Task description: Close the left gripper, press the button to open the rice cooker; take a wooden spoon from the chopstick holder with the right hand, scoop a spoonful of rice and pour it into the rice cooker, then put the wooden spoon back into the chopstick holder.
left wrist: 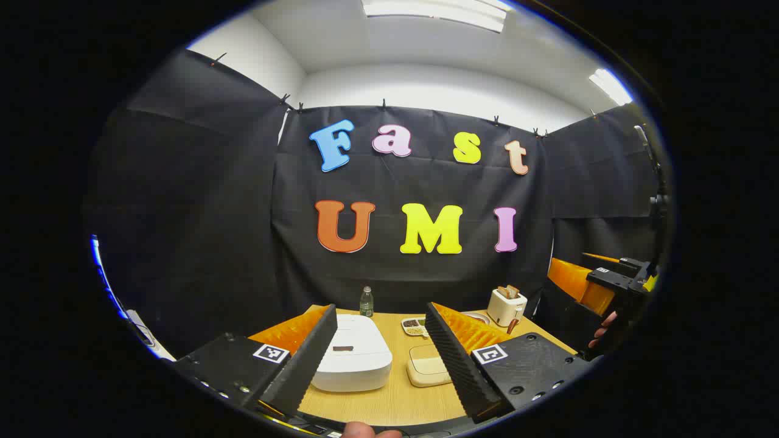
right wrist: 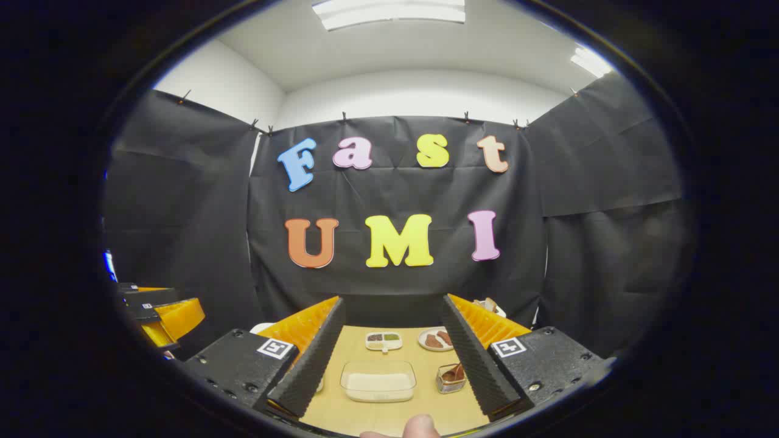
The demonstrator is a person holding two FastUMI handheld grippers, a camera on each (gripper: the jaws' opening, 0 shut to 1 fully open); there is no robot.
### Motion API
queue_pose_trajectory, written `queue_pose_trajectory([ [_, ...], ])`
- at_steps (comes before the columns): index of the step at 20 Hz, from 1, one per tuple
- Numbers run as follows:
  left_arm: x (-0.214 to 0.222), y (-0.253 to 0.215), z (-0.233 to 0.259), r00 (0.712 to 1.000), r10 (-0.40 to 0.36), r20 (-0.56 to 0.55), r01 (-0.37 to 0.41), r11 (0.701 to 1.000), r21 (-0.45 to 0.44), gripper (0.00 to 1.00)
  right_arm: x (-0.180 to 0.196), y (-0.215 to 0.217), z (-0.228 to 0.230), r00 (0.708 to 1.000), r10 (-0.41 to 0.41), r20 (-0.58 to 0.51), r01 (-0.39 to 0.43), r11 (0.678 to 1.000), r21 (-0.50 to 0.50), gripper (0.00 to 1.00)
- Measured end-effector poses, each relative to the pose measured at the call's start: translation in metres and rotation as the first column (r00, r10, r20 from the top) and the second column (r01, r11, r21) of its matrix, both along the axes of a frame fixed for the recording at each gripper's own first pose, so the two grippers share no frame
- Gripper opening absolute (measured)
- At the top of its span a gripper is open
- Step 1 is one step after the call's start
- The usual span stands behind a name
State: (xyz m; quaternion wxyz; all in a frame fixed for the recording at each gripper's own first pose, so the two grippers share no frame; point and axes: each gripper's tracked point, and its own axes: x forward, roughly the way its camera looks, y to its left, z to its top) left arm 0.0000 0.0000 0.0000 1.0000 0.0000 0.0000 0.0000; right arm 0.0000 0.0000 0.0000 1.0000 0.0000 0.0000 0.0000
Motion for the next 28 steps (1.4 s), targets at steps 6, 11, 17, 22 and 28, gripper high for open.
queue_pose_trajectory([
  [6,0.000,0.001,-0.001,1.000,0.004,0.001,-0.004,1.000,-0.009,0.94,0.002,-0.002,-0.003,1.000,-0.003,-0.010,0.003,1.000,-0.001,1.00],
  [11,0.000,0.004,-0.002,1.000,0.010,0.003,-0.010,1.000,-0.007,0.94,0.002,-0.005,-0.002,1.000,-0.010,-0.012,0.010,1.000,0.000,1.00],
  [17,0.002,0.011,-0.003,1.000,0.022,0.003,-0.022,1.000,-0.012,0.94,0.004,-0.002,-0.003,1.000,-0.005,-0.015,0.005,1.000,0.001,1.00],
  [22,0.005,0.010,-0.007,1.000,0.022,-0.012,-0.022,1.000,-0.015,0.94,0.003,-0.010,-0.005,1.000,-0.014,-0.023,0.014,1.000,0.000,1.00],
  [28,0.019,0.014,-0.016,0.998,0.043,-0.050,-0.044,0.999,-0.010,0.94,0.012,-0.029,-0.014,0.998,-0.035,-0.054,0.034,0.999,-0.014,1.00],
])
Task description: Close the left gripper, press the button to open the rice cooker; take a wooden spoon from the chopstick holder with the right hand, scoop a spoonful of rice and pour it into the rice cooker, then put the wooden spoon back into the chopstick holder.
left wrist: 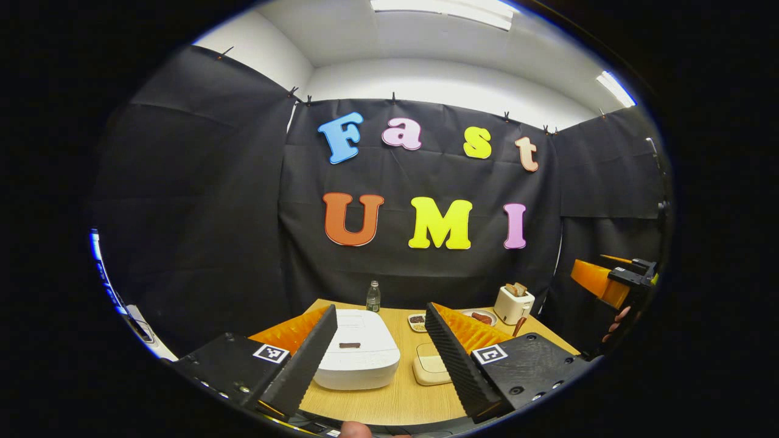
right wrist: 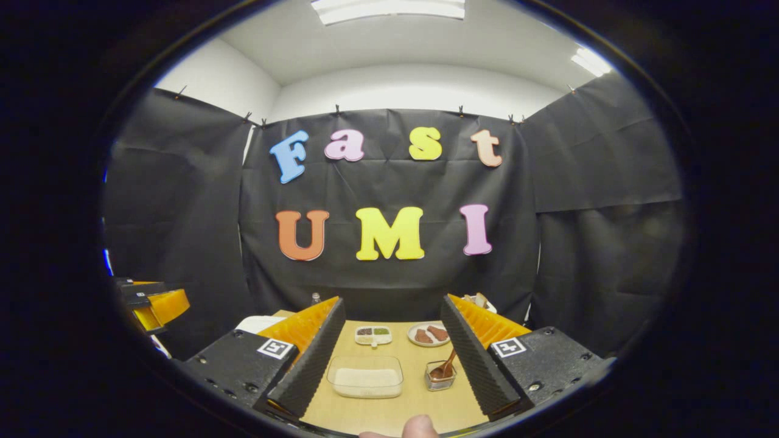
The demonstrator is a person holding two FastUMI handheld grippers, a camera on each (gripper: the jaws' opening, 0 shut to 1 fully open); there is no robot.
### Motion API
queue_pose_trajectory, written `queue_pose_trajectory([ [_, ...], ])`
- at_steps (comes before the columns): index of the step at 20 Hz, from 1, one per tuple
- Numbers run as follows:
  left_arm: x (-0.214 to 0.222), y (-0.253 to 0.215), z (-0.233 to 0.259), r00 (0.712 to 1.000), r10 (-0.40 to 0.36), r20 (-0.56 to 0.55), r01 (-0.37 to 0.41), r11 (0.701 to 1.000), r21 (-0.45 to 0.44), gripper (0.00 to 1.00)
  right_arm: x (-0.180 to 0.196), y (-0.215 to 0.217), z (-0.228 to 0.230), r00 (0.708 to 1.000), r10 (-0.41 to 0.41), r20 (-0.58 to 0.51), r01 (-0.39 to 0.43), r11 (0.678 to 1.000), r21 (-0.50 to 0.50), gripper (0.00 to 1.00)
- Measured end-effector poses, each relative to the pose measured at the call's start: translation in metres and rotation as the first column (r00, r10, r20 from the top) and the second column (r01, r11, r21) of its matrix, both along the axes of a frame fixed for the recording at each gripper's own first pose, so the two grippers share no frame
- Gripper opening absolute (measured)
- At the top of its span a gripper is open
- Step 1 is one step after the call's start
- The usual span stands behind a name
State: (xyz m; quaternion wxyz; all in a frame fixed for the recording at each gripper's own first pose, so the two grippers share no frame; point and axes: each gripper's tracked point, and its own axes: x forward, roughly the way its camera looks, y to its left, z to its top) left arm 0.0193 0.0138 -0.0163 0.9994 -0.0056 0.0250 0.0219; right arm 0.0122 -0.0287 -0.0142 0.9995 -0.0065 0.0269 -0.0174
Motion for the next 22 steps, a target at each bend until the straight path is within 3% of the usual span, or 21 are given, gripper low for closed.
queue_pose_trajectory([
  [2,0.007,0.000,0.002,1.000,0.002,0.002,-0.002,1.000,-0.014,0.94,0.009,-0.003,-0.001,1.000,0.007,-0.003,-0.007,1.000,-0.005,1.00],
  [6,0.019,0.002,-0.006,0.999,0.035,-0.037,-0.036,0.999,-0.033,0.82,0.038,-0.006,-0.005,0.999,0.045,-0.017,-0.045,0.999,-0.009,1.00],
  [9,0.026,0.003,-0.016,0.995,0.062,-0.083,-0.066,0.997,-0.045,0.57,0.061,-0.011,-0.004,0.997,0.076,-0.004,-0.076,0.997,0.003,1.00],
  [10,0.029,0.003,-0.017,0.994,0.064,-0.091,-0.068,0.996,-0.050,0.54,0.069,-0.012,-0.005,0.996,0.087,0.004,-0.087,0.996,0.009,1.00],
  [11,0.033,0.005,-0.017,0.991,0.083,-0.101,-0.088,0.995,-0.046,0.43,0.079,-0.012,-0.006,0.995,0.098,0.009,-0.098,0.995,0.015,1.00],
  [14,0.048,0.005,-0.027,0.981,0.136,-0.138,-0.143,0.989,-0.046,0.26,0.105,-0.017,-0.017,0.990,0.140,-0.014,-0.140,0.990,0.030,1.00],
  [15,0.056,0.008,-0.033,0.977,0.146,-0.153,-0.154,0.987,-0.044,0.00,0.113,-0.025,-0.016,0.990,0.144,-0.008,-0.144,0.989,0.038,1.00],
  [19,0.072,0.001,-0.058,0.959,0.155,-0.237,-0.179,0.980,-0.083,0.00,0.145,-0.050,-0.037,0.987,0.159,-0.024,-0.157,0.986,0.056,1.00],
  [22,0.094,0.018,-0.084,0.929,0.179,-0.323,-0.221,0.970,-0.098,0.00,0.159,-0.075,-0.046,0.989,0.142,-0.048,-0.139,0.989,0.054,1.00],
])
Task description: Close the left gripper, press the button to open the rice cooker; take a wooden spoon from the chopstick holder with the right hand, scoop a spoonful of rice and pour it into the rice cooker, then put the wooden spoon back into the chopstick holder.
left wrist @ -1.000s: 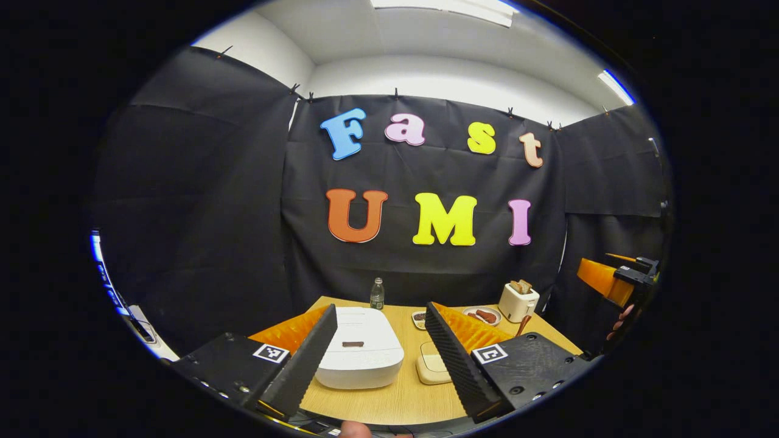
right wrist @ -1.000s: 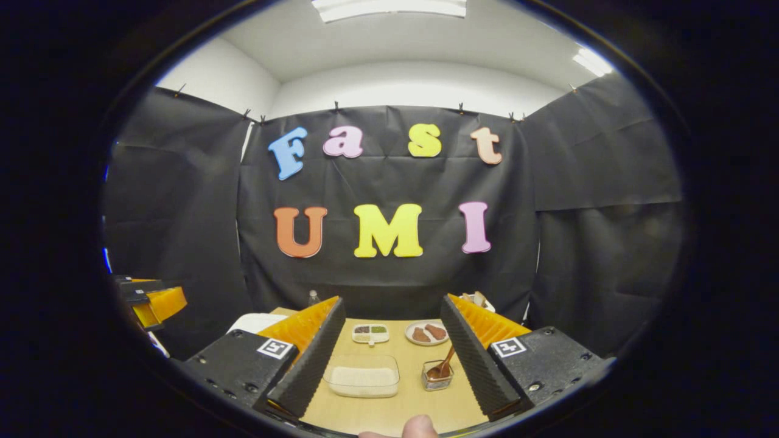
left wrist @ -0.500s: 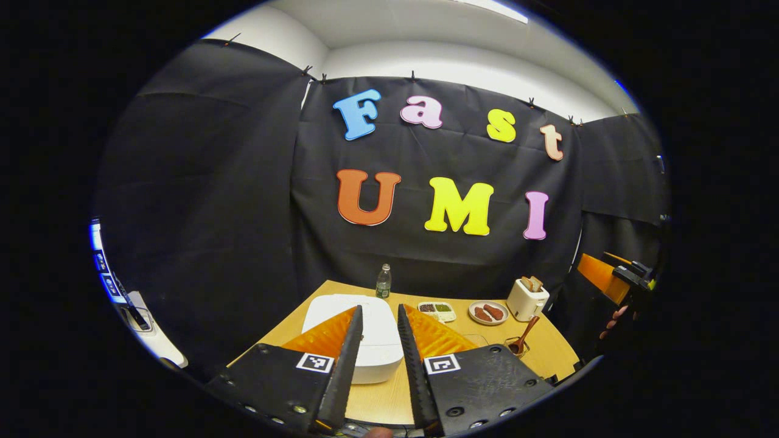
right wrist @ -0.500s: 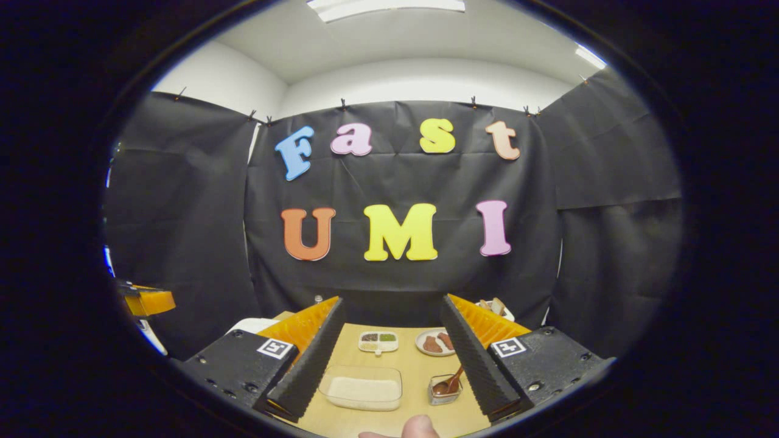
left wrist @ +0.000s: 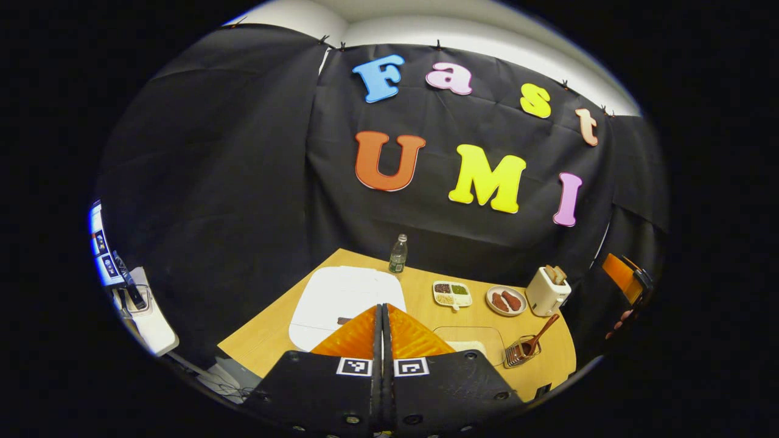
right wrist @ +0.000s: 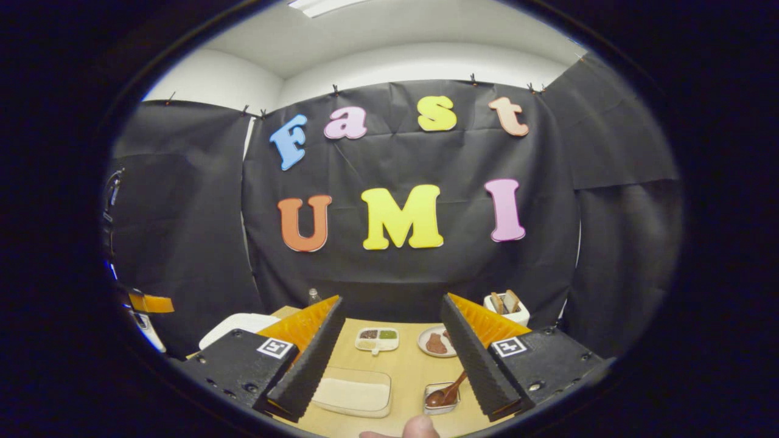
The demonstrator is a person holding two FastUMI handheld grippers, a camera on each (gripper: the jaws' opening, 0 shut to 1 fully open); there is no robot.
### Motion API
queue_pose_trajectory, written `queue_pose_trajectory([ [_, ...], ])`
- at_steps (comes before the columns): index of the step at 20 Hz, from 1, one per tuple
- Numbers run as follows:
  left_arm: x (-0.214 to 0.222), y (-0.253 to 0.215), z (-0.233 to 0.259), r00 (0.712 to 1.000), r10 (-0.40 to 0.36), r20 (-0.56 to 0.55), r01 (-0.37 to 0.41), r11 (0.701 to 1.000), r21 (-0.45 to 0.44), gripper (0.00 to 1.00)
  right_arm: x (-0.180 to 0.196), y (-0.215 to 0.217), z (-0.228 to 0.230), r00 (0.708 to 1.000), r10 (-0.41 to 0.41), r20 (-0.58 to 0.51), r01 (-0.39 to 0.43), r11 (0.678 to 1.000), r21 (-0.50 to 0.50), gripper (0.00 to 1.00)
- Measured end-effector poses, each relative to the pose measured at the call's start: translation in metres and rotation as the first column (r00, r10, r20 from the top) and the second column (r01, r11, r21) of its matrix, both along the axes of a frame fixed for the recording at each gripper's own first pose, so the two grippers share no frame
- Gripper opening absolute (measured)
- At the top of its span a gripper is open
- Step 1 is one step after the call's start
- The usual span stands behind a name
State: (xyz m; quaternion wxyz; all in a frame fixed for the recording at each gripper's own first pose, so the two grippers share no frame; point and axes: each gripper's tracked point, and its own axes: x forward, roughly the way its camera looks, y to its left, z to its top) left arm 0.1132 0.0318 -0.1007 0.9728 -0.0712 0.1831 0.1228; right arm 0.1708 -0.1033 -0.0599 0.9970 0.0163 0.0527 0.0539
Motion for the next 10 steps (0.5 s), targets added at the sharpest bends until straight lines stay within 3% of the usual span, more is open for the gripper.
queue_pose_trajectory([
  [3,0.023,0.010,-0.029,0.994,0.011,-0.106,-0.020,0.997,-0.078,0.00,0.004,-0.028,-0.003,0.998,-0.067,0.006,0.067,0.998,0.003,1.00],
  [10,0.080,0.038,-0.099,0.959,-0.044,-0.281,-0.006,0.985,-0.173,0.00,0.007,-0.059,-0.016,0.994,-0.107,-0.031,0.106,0.994,-0.019,1.00],
])
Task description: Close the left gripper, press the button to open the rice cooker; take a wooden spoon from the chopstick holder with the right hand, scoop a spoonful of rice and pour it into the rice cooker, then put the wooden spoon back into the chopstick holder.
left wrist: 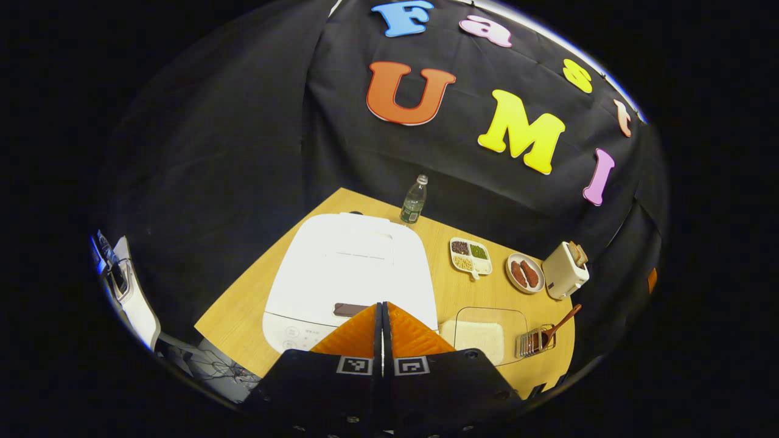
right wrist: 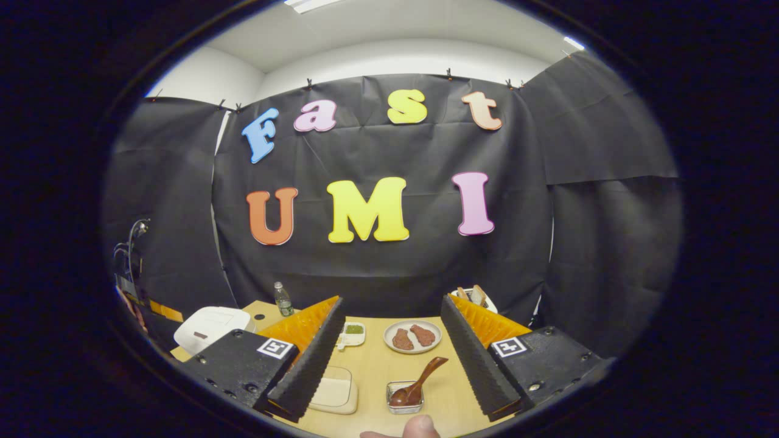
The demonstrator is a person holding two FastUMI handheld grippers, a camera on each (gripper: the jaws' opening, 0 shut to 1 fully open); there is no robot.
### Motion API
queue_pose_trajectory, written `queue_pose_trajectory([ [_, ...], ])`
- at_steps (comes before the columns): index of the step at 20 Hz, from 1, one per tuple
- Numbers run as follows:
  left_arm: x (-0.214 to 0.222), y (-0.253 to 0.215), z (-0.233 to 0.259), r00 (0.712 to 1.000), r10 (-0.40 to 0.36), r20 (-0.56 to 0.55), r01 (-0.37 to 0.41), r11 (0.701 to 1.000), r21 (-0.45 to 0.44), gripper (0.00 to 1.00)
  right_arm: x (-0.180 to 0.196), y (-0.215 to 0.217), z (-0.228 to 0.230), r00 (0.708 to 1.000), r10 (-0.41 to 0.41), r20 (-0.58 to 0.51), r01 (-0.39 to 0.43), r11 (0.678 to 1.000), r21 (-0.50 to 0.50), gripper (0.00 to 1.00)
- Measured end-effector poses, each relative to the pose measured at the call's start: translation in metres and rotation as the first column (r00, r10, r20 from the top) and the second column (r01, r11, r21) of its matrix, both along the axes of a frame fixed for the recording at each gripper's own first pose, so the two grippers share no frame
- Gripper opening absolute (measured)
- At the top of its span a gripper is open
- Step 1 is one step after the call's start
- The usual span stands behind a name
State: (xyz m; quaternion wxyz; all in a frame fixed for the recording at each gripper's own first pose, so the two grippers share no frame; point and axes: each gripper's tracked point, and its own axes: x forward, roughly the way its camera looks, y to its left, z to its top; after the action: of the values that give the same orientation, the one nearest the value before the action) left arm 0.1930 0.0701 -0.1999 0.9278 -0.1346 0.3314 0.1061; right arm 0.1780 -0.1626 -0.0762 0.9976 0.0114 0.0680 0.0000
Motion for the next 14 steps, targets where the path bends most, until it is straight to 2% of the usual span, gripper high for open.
queue_pose_trajectory([
  [5,0.012,0.014,-0.036,0.996,0.018,-0.086,-0.022,0.999,-0.043,0.00,-0.001,-0.009,-0.008,0.999,-0.031,-0.012,0.030,0.999,-0.043,1.00],
  [10,0.012,0.024,-0.046,0.995,0.027,-0.097,-0.030,0.999,-0.038,0.00,0.005,0.006,-0.010,1.000,-0.003,-0.009,0.002,0.999,-0.045,1.00],
  [14,0.007,0.026,-0.052,0.995,0.041,-0.095,-0.048,0.996,-0.074,0.00,0.010,0.031,-0.010,0.999,0.043,-0.012,-0.044,0.998,-0.049,1.00],
])
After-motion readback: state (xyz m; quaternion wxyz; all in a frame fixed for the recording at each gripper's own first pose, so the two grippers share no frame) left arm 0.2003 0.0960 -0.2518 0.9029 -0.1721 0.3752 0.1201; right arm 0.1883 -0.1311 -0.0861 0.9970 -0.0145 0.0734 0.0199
